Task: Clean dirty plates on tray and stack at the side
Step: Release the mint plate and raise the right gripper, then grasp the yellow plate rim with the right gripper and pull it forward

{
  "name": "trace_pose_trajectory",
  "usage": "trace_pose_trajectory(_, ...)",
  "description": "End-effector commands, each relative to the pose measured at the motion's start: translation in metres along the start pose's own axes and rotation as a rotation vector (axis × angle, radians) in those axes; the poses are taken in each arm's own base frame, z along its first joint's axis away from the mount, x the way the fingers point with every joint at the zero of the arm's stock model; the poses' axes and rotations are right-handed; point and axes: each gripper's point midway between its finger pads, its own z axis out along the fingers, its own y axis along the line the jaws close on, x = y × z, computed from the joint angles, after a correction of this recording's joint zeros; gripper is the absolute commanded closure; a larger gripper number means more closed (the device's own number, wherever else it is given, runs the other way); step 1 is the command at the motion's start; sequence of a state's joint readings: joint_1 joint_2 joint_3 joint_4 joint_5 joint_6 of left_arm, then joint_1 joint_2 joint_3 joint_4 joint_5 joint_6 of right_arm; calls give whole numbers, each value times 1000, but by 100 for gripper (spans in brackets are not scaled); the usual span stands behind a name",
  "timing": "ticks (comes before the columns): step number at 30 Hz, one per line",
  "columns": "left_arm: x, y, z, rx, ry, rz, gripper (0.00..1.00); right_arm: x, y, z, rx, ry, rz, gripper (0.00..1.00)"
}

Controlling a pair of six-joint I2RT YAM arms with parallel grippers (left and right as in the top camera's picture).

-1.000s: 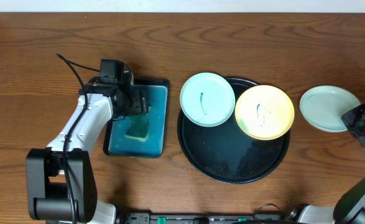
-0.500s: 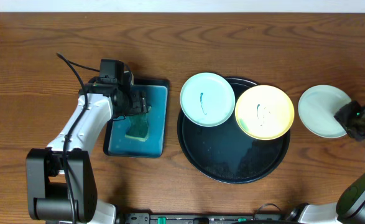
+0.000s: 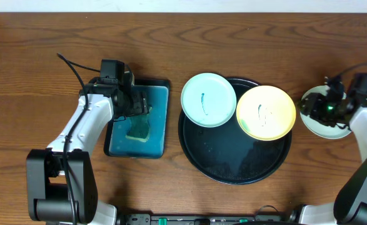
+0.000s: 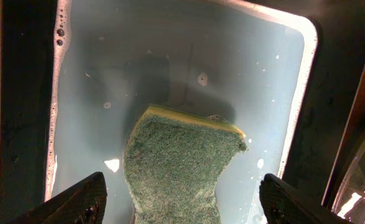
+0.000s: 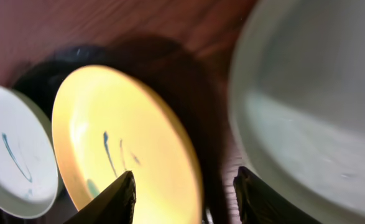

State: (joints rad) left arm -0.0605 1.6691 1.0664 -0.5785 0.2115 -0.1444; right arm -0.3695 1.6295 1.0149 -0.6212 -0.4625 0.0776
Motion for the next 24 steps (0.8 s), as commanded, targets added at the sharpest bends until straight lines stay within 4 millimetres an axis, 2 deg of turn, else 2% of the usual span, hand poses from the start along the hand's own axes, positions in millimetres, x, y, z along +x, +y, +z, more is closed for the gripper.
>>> trace_pose_trajectory(1,2,2,2,2,12,6,21,1,7,8,51,18,-87,50)
trace_pose_trajectory(9,2,2,2,2,12,6,21,16,10,37,128,95,-146,54)
trace_pose_trajectory(13,2,2,2,2,12,6,21,17,12,45,124,105,-155,64)
trace_pose_trajectory(22,2,2,2,2,12,6,20,28,6,43,156,147,-137,96)
trace_pose_trajectory(24,2,2,2,2,12,6,21,33,1,41,183,168,-130,99)
